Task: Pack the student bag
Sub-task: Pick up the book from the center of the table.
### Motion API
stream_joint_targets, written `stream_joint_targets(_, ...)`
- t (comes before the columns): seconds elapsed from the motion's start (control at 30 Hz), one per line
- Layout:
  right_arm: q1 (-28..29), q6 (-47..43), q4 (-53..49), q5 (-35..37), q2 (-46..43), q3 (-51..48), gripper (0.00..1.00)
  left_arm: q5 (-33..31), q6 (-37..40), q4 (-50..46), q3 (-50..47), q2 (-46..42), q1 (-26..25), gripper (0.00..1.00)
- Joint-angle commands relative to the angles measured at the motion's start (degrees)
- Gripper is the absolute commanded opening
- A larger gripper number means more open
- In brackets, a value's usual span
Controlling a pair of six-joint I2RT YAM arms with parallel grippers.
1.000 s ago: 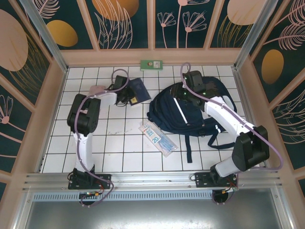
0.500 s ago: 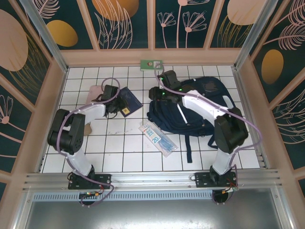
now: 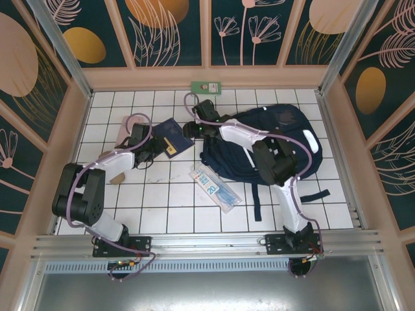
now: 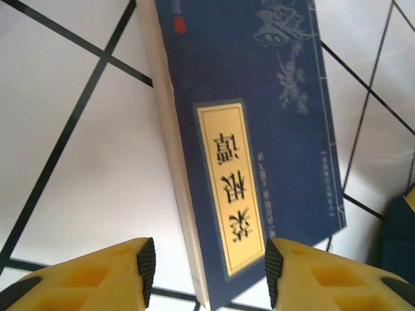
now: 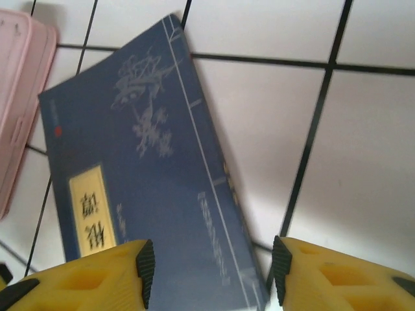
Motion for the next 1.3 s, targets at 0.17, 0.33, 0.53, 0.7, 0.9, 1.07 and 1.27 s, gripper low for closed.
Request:
stream_joint_targets(0.17, 0.5, -3.4, -3.5, 2.3, 12.9, 17.1, 0.61, 2.0, 0.0, 4.2, 2.5, 8.3, 2.4, 0.46)
stream_joint_targets(0.33, 0.3, -4.6, -7.8, 1.3, 17.8, 22.8, 0.61, 2.9, 0.5, 4.9, 3.3, 11.6, 2.3, 0.42)
stream_joint_targets(0.53, 0.7, -5.0, -9.4, -8.8, 18.7, 20.4, 0.56, 2.4, 1.2, 4.4, 3.5, 14.0, 2.3, 0.27)
stream_joint_targets(0.7, 1.9, -5.9, -8.3, -17.2, 16.3, 16.1, 0.5, 2.9, 1.7, 4.8, 3.1, 15.8, 2.3, 0.21)
stream_joint_targets(0.9, 2.0, -3.5, -4.6, -29.3, 13.1, 13.7, 0.43, 3.9, 1.9, 5.8, 2.9, 16.9, 2.3, 0.18)
stream_joint_targets(1.07, 1.6, -0.1, -0.2, -36.6, 10.4, 12.9, 0.39, 4.6, 2.1, 6.2, 2.7, 16.8, 2.4, 0.18)
stream_joint_targets(1.27, 0.9, 4.6, 7.5, -41.4, 5.7, 8.4, 0.37, 4.7, 2.5, 6.2, 2.2, 15.9, 2.3, 0.17)
